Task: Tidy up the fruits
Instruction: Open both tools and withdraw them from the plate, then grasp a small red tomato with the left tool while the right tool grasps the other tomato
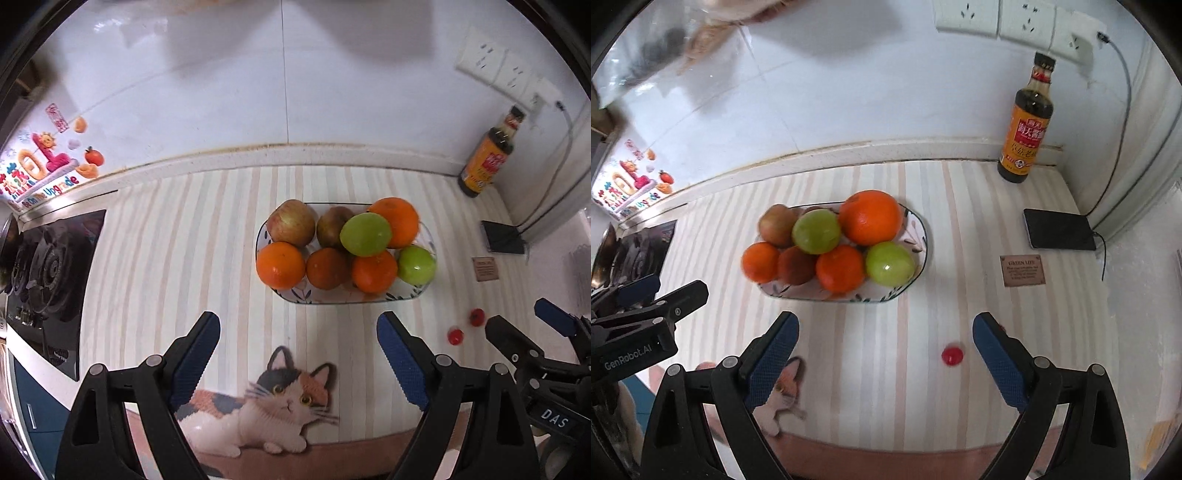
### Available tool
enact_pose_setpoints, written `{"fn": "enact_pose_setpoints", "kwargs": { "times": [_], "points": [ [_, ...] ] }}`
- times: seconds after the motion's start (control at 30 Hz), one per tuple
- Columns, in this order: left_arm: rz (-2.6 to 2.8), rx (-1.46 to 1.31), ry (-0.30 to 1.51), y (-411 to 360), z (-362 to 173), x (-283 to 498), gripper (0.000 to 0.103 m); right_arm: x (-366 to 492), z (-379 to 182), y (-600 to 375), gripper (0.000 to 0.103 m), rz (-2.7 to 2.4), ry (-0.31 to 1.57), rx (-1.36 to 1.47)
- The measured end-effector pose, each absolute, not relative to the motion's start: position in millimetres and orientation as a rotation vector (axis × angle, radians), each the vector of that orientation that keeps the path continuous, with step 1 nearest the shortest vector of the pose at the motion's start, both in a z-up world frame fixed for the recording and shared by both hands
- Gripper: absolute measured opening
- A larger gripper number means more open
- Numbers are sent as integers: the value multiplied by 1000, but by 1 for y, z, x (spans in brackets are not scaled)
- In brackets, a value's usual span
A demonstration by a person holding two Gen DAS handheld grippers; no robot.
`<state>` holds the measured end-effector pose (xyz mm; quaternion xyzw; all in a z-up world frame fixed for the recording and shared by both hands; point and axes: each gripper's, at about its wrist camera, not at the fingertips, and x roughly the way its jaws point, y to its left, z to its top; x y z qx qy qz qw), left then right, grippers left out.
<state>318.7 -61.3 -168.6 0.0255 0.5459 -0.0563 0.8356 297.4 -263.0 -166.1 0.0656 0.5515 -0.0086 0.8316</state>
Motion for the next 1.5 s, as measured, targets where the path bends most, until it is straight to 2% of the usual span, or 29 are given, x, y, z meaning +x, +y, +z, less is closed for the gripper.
{"fn": "enact_pose_setpoints", "kwargs": {
  "times": [0.4, 0.73, 0.8, 0.83, 0.87, 1.1, 1.13, 1.2, 1.23, 1.27, 1.37, 1.5],
  "points": [
    [-190, 71, 1042, -47, -116, 253, 87, 222, -97, -242, 97, -31, 1061, 151],
    [-220, 54, 1032, -40, -108, 226, 87, 187, -69, -233, 98, -39, 1001, 190],
    [-221, 48, 1038, -41, -108, 227, 88, 185, -69, -236, 101, -16, 991, 235],
    [-224, 42, 1040, -42, -109, 228, 91, 184, -70, -240, 101, 10, 980, 276],
    [-222, 42, 1042, -45, -109, 229, 103, 185, -73, -246, 101, 29, 980, 314],
    [-197, 76, 1067, -86, -137, 246, 103, 206, -126, -322, 101, 15, 1068, 538],
    [-187, 84, 1075, -93, -143, 250, 103, 209, -136, -335, 99, -5, 1084, 550],
    [-170, 102, 1103, -114, -161, 260, 103, 217, -163, -367, 84, -41, 1115, 574],
    [-165, 109, 1117, -124, -169, 265, 103, 221, -175, -380, 68, -52, 1136, 584],
    [-154, 121, 1138, -138, -183, 273, 103, 227, -192, -395, 58, -54, 1162, 600],
    [-124, 153, 1194, -167, -216, 288, 103, 245, -234, -424, 52, -51, 1225, 602],
    [-59, 221, 1262, -199, -266, 307, 103, 271, -284, -439, 52, -21, 1313, 571]
  ]
}}
